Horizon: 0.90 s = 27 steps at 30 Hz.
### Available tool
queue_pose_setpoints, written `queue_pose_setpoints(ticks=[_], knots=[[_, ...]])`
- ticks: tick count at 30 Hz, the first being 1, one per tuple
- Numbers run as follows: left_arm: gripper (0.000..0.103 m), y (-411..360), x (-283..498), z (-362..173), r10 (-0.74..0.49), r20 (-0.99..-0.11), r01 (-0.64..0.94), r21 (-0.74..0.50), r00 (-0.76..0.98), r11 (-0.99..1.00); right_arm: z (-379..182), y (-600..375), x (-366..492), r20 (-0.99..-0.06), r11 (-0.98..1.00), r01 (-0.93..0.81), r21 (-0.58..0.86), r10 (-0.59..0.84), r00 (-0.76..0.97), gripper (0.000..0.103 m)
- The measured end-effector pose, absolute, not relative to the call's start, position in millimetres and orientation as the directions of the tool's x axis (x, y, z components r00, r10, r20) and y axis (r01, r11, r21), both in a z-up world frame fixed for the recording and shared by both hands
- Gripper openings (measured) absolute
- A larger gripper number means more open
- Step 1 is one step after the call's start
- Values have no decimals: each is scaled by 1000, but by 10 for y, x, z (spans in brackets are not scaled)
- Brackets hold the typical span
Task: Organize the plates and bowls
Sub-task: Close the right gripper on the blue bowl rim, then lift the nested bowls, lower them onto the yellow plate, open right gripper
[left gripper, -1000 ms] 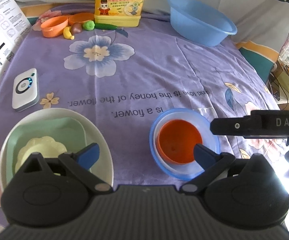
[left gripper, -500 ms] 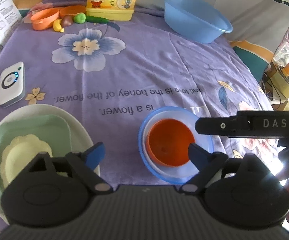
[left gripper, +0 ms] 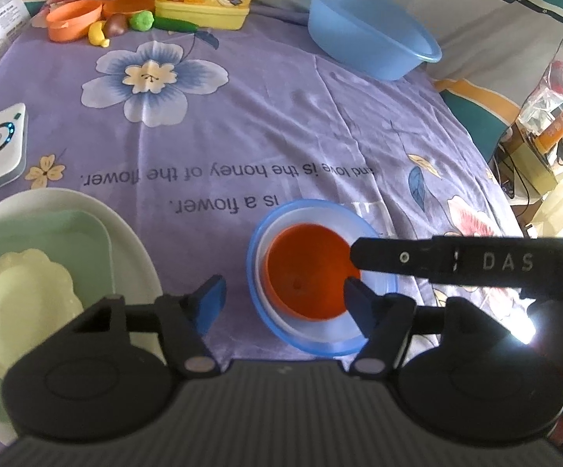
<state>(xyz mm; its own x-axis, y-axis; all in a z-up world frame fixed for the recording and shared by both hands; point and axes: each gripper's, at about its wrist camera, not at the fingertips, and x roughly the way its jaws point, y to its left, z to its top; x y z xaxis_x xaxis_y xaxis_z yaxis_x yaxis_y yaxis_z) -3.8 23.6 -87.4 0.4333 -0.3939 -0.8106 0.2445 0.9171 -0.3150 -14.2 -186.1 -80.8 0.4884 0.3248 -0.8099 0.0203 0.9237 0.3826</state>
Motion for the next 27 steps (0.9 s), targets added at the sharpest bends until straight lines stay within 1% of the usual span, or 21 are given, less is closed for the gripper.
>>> queue_pose_setpoints(ticks=[1, 6, 7, 8, 9, 10, 12, 14, 16, 19, 21, 22, 23, 25, 27], knots=[[59, 241, -36, -876, -395, -810, 242, -318, 433, 917, -809, -1856, -144, -810, 924, 19, 382, 325, 488, 65], [53, 294, -34, -870, -397, -806, 217, -333, 439, 918, -788, -1908, -156, -807, 923, 25, 384, 322, 495, 63], [50, 307, -33, -866, -395, -805, 212, -334, 442, 918, -779, -1920, -161, -805, 923, 28, 385, 321, 499, 63], [47, 315, -30, -865, -395, -804, 210, -335, 444, 918, -775, -1932, -163, -804, 923, 28, 383, 319, 501, 60], [43, 321, -27, -868, -397, -804, 208, -338, 442, 918, -776, -1932, -165, -805, 924, 28, 381, 316, 502, 54], [40, 324, -22, -871, -400, -804, 206, -343, 440, 916, -781, -1933, -165, -806, 925, 29, 380, 315, 501, 51], [34, 320, -20, -882, -406, -805, 209, -348, 433, 914, -803, -1920, -157, -810, 927, 26, 374, 312, 496, 41], [32, 308, -28, -888, -401, -807, 208, -343, 434, 916, -826, -1899, -152, -816, 931, 25, 364, 306, 490, 35], [29, 304, -28, -890, -397, -808, 203, -342, 436, 918, -834, -1875, -149, -818, 934, 18, 356, 302, 489, 31], [28, 298, -15, -897, -394, -811, 191, -345, 433, 919, -841, -1810, -147, -823, 939, -2, 344, 302, 480, 23], [25, 274, -20, -894, -374, -816, 191, -322, 441, 927, -826, -1762, -159, -829, 952, -12, 307, 273, 488, 18], [21, 259, -28, -887, -360, -819, 192, -306, 447, 933, -819, -1752, -162, -832, 956, -13, 293, 262, 490, 16], [20, 249, -32, -882, -353, -821, 194, -296, 448, 935, -817, -1755, -161, -833, 957, -10, 290, 257, 490, 14], [16, 246, -28, -882, -347, -828, 190, -292, 441, 937, -815, -1783, -154, -835, 954, 6, 300, 260, 485, 14], [15, 256, -28, -871, -345, -831, 185, -292, 437, 938, -812, -1792, -148, -838, 952, 12, 307, 264, 477, 14]])
